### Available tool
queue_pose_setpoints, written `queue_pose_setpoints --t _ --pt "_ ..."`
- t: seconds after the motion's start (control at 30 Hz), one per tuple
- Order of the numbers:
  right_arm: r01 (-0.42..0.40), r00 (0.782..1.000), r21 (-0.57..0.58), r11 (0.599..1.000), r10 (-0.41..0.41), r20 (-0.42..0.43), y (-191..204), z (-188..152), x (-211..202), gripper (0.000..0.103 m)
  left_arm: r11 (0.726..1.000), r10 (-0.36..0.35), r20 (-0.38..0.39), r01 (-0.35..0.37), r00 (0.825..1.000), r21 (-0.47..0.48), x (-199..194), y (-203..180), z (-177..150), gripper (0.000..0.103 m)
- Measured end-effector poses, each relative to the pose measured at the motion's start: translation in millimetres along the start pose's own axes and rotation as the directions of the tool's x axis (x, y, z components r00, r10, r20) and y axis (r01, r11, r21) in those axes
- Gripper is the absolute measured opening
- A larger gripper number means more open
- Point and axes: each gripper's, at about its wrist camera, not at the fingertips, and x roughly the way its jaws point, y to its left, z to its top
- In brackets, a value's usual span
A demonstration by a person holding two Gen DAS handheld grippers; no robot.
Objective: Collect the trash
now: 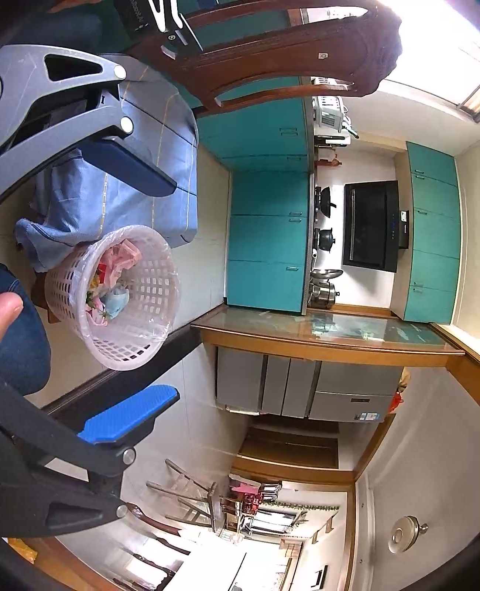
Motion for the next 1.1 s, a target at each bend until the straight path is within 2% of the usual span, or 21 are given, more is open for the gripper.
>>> queue_pose_setpoints --t 1.1 --pt "0.012 1.0 0.017 1.0 -0.012 -0.005 0.9 -3.7 -3.1 0.1 1.0 -0.005 0.011 0.005 1.0 -0.009 -6.8 4.5 -2.7 0.1"
